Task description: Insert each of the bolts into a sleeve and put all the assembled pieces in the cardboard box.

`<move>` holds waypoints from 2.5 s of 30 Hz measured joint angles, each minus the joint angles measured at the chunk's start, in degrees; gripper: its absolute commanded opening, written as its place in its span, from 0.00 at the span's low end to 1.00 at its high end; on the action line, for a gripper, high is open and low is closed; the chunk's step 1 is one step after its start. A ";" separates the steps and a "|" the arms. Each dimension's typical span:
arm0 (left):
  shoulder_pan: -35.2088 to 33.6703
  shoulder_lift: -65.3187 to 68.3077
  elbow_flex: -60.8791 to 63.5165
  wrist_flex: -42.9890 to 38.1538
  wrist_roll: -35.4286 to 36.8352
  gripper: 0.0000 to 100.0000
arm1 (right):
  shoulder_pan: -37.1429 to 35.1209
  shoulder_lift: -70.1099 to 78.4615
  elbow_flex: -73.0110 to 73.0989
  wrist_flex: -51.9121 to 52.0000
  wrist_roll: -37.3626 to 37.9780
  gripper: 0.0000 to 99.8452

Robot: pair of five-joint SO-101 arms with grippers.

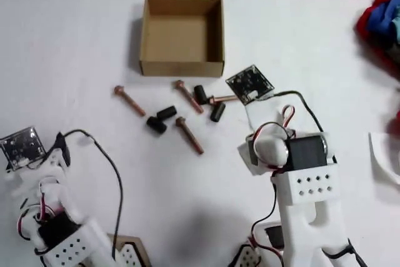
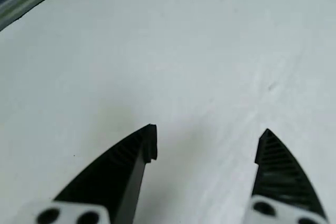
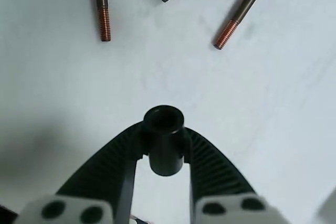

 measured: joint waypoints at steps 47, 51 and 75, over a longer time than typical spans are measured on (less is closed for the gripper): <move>39.12 162.55 -159.47 57.76 25.67 0.21 | -0.09 0.00 0.00 -4.75 0.00 0.02; 38.15 165.98 -160.00 57.85 26.29 0.21 | -0.09 0.00 0.00 -4.75 0.00 0.02; 39.21 170.99 -163.16 56.70 12.31 0.03 | 0.00 -0.26 3.08 -6.42 0.00 0.02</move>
